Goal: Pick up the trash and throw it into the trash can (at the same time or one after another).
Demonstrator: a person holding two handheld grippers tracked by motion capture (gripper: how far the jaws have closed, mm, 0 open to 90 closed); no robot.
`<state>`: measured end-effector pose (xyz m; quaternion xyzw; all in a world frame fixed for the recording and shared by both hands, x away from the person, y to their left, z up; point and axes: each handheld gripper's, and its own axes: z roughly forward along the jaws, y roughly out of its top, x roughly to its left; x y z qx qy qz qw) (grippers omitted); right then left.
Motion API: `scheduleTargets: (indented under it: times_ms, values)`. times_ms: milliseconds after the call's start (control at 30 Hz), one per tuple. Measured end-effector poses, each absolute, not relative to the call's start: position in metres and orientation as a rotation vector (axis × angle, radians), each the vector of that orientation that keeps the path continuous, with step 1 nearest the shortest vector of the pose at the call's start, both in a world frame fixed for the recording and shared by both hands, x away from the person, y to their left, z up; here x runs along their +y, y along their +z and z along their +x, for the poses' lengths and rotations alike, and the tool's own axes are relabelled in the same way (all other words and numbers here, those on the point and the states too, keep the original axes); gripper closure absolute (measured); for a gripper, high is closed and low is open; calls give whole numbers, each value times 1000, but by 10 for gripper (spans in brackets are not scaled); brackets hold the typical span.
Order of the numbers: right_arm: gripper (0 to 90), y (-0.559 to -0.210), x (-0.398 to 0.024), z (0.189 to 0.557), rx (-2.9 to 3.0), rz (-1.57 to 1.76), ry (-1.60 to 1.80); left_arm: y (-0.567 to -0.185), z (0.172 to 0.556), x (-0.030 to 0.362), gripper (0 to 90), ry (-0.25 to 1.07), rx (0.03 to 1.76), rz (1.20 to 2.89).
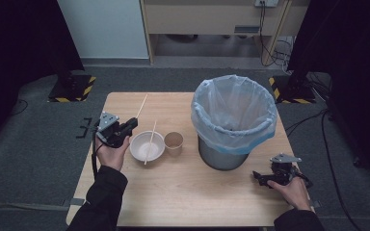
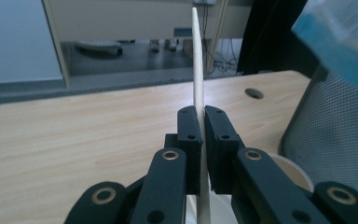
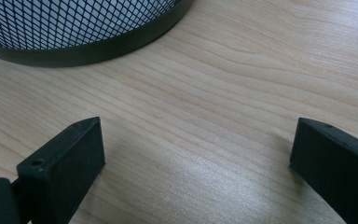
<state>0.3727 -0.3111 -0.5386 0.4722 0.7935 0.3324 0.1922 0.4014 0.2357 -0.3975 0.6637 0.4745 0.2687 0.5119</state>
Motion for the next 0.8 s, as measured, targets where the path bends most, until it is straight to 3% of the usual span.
scheduleTargets:
  times_ms: [800]
  values:
    - [30, -539, -311, 373, 2226, 1325, 934, -343, 374, 215, 852, 654, 920, 1485]
